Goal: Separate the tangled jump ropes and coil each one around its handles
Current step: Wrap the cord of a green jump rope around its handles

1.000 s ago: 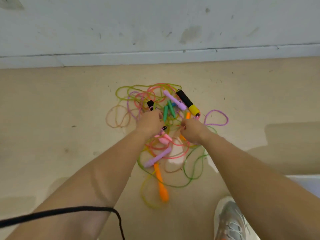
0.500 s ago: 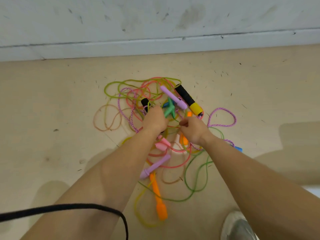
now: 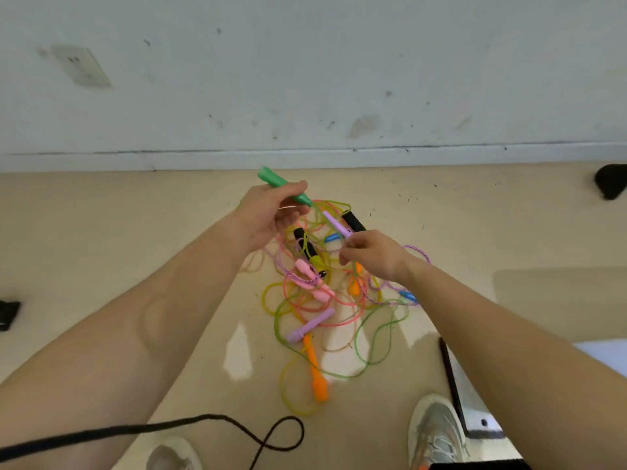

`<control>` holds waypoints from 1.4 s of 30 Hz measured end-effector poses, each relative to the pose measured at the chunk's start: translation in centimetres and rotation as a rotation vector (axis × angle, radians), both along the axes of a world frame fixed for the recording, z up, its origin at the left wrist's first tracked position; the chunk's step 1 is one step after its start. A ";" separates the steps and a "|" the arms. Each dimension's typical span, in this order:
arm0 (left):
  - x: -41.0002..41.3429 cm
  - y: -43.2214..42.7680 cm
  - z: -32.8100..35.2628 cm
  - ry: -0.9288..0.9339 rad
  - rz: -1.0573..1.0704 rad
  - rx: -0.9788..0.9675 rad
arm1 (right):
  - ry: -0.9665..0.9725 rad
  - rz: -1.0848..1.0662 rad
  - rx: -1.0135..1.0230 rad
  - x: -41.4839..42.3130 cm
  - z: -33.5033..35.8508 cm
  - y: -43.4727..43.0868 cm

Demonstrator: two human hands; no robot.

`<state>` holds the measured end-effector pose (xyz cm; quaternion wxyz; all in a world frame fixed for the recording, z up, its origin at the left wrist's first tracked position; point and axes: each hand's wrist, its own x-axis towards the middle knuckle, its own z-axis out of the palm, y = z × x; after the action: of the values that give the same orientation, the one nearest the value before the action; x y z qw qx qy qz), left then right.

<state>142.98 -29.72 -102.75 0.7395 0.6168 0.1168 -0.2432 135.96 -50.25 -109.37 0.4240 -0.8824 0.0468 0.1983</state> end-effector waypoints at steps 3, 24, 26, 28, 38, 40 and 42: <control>-1.2 3.8 3.9 -0.060 0.083 0.027 | -0.008 -0.002 0.031 -1.5 3.9 -0.2; -11.9 6.1 11.0 -0.400 -0.237 0.384 | -0.042 0.056 0.474 -6.7 23.0 7.4; -12.3 5.2 11.1 -0.422 -0.304 0.175 | -0.050 0.057 0.474 -6.5 22.4 7.7; -12.4 4.5 11.4 -0.388 -0.285 0.076 | -0.080 -0.007 0.487 -6.0 21.2 7.8; -7.6 9.8 10.8 -0.170 0.348 0.100 | 0.086 0.047 -0.061 -4.9 13.7 2.7; -7.5 10.0 10.4 -0.087 0.296 0.117 | 0.081 -0.021 0.067 -4.6 14.1 3.0; -7.9 9.3 10.1 -0.034 0.208 0.122 | 0.009 -0.056 0.140 -4.3 15.2 3.9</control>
<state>135.08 -20.40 -92.67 0.7236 0.6492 0.1823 -0.1470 131.68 -46.39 -94.21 0.4898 -0.8481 0.0593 0.1933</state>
